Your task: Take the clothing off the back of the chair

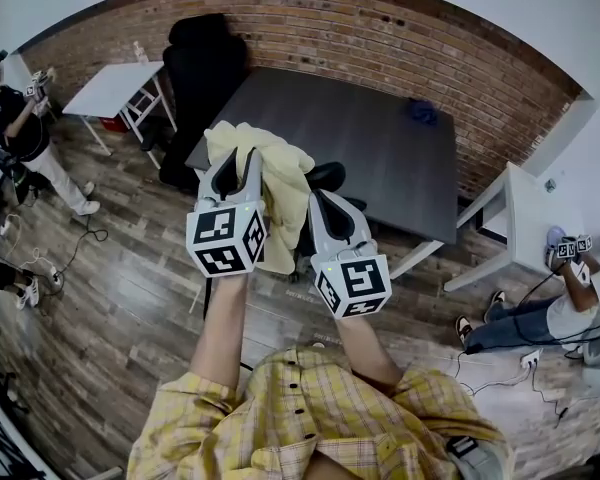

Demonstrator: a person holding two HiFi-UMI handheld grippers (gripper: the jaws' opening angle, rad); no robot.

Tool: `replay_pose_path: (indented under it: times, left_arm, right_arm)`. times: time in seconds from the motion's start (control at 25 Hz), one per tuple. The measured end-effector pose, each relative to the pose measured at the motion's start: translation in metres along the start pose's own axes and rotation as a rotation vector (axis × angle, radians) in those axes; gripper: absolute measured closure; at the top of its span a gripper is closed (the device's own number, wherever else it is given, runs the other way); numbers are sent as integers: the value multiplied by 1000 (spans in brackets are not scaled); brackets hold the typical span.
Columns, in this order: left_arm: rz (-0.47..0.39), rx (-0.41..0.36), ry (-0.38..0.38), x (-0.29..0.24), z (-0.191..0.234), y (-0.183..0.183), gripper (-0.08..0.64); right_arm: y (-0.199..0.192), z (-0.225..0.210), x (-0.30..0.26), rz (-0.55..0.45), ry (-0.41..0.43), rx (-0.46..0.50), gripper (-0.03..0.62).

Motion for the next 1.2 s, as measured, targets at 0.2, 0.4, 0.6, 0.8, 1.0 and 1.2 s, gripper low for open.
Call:
replay_pose_path:
  times: [0.2, 0.4, 0.6, 0.8, 1.0, 1.2]
  left_arm:
    - [-24, 6, -6, 18, -3, 12, 465]
    - [-32, 13, -6, 32, -7, 12, 465]
    - [-31, 12, -6, 45, -10, 7, 464]
    - [-31, 24, 10, 63, -12, -4, 463]
    - [-19, 25, 23, 76, -16, -14, 462]
    - [-26, 11, 37, 89, -16, -20, 460]
  right_arm:
    - [4, 6, 5, 0, -4, 4, 591]
    - [4, 13, 10, 4, 4, 4, 591]
    - [4, 18, 14, 9, 8, 5, 591]
    - [1, 23, 20, 10, 9, 5, 591]
    - [0, 29, 25, 15, 15, 1, 591]
    - [-4, 34, 31, 25, 15, 2, 591]
Point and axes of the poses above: the fingertips, and each gripper's own axes: x backward along the fingers, z to its left, y out of its top, the point moved 1 cm from there along x, backward along the fingers, and after that the axes turned 4 degrees about z, right-handed, at the moved point
